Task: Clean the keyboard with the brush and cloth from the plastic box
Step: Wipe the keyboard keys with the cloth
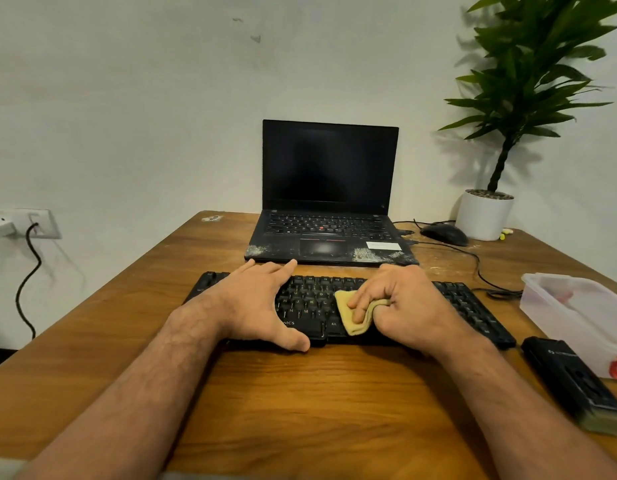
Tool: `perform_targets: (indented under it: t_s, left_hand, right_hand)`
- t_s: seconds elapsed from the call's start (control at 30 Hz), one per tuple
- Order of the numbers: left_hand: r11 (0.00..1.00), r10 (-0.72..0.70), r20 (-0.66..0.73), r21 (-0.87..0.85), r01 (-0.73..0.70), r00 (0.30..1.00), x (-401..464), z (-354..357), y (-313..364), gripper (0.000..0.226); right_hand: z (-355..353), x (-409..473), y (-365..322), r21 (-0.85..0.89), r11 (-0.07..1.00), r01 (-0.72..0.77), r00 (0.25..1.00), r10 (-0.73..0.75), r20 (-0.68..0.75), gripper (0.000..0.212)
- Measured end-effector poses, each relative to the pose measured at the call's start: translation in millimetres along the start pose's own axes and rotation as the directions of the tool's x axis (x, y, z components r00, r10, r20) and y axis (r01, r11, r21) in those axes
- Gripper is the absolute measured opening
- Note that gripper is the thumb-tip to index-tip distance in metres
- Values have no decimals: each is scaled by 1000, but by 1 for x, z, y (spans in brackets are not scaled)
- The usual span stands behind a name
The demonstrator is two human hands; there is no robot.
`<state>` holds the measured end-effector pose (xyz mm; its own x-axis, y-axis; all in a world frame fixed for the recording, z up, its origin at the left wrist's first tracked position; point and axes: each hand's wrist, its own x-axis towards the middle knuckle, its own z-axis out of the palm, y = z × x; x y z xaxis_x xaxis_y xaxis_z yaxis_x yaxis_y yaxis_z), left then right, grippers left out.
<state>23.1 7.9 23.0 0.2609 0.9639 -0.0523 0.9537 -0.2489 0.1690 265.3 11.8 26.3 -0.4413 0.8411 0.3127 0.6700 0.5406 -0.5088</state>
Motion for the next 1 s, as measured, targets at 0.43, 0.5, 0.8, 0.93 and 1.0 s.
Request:
perform_targets:
  t_s: [0.43,0.5,0.8,0.93,1.0]
  left_hand:
    - [985,83,154,-163,-57,985,59,-22,46,148]
    - [981,113,116,-172,-92,987,56,-17,43,153]
    - [979,161,57,-134,-153,985,54,0,36,160]
    - [984,151,59,-108,-144,987,55,1,37,160]
    - [983,157,59,-104,-151,986,54,2,38,158]
  right_hand:
    - [1,6,20,-151,987,58,997,-65,-41,44]
    - [0,17,26,-254,967,-31,997,10,-83,51]
    - [0,24,13,-76,996,-47,998,50,32,52]
    - [-7,2,5,53,999,4,997,-8,73,45]
    - [-6,-1,5,11,1000,18,997,-19,77,49]
